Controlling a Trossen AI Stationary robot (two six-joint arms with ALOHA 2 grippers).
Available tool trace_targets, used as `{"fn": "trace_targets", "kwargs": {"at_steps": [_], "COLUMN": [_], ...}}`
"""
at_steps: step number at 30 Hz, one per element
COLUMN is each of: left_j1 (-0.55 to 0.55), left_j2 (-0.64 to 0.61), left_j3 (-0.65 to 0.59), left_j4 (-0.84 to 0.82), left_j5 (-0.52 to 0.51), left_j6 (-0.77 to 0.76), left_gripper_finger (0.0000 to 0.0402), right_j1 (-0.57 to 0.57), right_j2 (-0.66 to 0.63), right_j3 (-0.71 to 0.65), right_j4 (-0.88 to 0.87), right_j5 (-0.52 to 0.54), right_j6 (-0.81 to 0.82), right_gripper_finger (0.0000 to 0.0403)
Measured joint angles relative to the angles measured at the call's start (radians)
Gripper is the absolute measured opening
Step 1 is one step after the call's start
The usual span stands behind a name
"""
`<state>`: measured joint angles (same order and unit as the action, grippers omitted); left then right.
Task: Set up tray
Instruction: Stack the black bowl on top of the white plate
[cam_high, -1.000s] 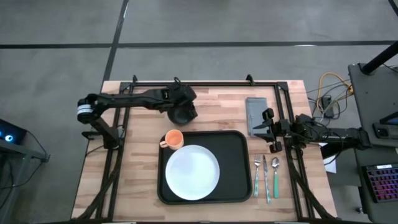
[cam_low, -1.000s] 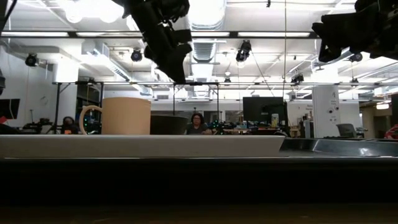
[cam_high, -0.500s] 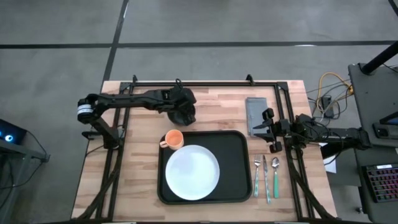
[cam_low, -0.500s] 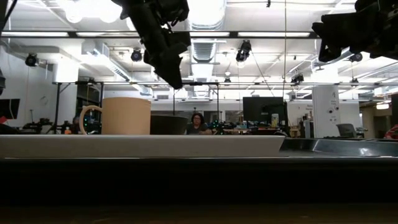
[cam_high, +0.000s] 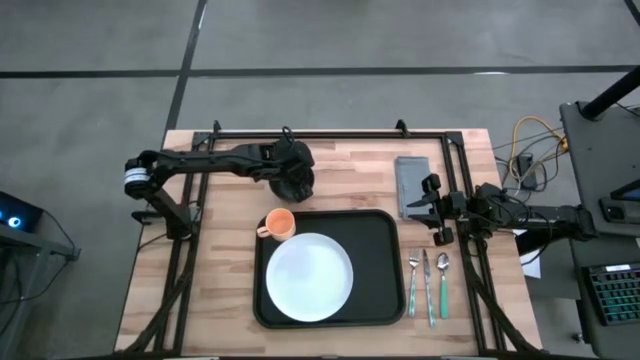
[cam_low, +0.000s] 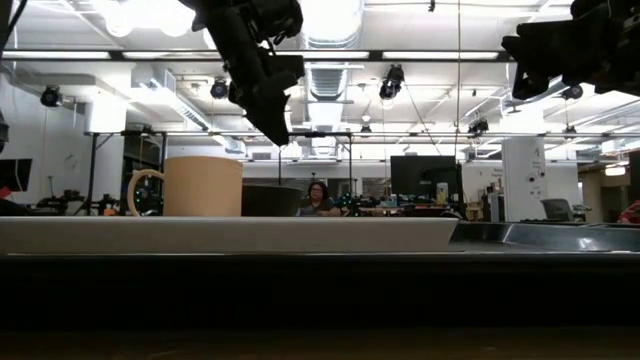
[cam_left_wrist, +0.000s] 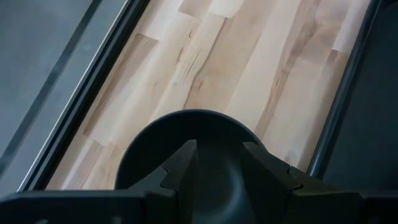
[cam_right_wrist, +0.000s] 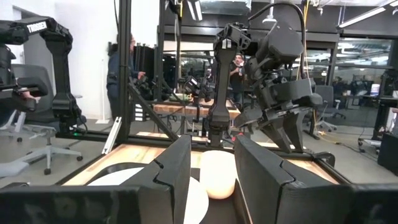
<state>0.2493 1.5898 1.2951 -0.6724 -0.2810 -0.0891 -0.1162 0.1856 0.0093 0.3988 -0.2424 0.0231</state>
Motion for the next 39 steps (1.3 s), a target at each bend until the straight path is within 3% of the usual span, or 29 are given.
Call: {"fn": "trace_targets", "kwargs": {"at_steps": [11,27,35,39], "left_j1": [0.0,0.0,0.0,0.0], "left_j2": [0.0,0.0,0.016,0.069], "left_j3": [0.0,-0.001,-0.001,-0.002], "left_j4": [0.001,0.002,-0.027,-0.035], "left_j5": [0.019,0.02,0.024,0.093], "left_j6": [0.0,-0.052,-0.162,-0.208], "left_gripper_finger": [0.011,0.0282,0.0302,0.0302], "right_j1": [0.0,0.0,0.0,0.0], "right_j2": [0.0,0.0,0.0,0.0], "right_j3": [0.0,0.001,0.001,0.001], "right_j4": [0.0,0.0,0.0,0.001], "right_j5": [0.0,0.0,0.0,0.0], "right_j6": [0.0,0.0,0.0,0.0], "right_gripper_finger": [0.0112,0.0112,0.0112,0.0112]}}
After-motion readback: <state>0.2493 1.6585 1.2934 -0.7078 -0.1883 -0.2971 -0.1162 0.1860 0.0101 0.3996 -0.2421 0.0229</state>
